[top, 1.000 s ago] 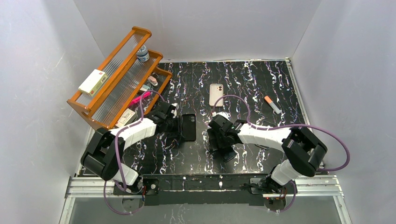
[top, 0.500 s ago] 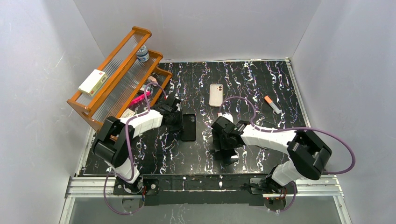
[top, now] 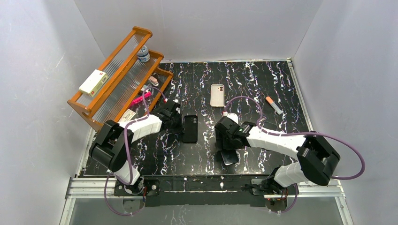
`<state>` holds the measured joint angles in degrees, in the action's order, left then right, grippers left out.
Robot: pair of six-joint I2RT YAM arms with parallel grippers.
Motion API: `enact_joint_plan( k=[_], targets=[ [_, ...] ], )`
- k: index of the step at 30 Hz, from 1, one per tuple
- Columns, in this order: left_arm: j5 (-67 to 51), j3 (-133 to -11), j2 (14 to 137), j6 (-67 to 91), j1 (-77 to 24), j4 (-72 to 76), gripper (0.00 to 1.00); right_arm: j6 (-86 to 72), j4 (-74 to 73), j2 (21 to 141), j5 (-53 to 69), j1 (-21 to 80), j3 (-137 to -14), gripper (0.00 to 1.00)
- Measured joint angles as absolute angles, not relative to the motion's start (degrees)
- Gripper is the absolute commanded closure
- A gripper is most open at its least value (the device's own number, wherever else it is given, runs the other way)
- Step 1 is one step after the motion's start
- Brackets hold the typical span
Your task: Put the phone into the phone case
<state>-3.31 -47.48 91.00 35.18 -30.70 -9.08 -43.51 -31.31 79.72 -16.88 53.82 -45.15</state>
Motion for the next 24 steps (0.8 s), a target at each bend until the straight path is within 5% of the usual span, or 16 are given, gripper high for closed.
enact_joint_plan(
  k=[6, 13, 24],
  targets=[
    [-1.8, -44.4, 88.2, 40.0, -34.7, -8.3, 1.00, -44.3, -31.6, 79.4, -17.3, 53.8, -45.1, 0.46],
    [-2.1, -39.9, 83.6, 49.4, -40.3, -8.6, 0.67, -45.3, -31.6, 77.9, -17.2, 53.8, -45.1, 0.47],
    [-9.0, -32.4, 76.8, 57.4, -41.3, 0.8, 0.50, -46.7, -31.5, 74.2, -15.7, 53.8, -45.1, 0.50]
  ],
)
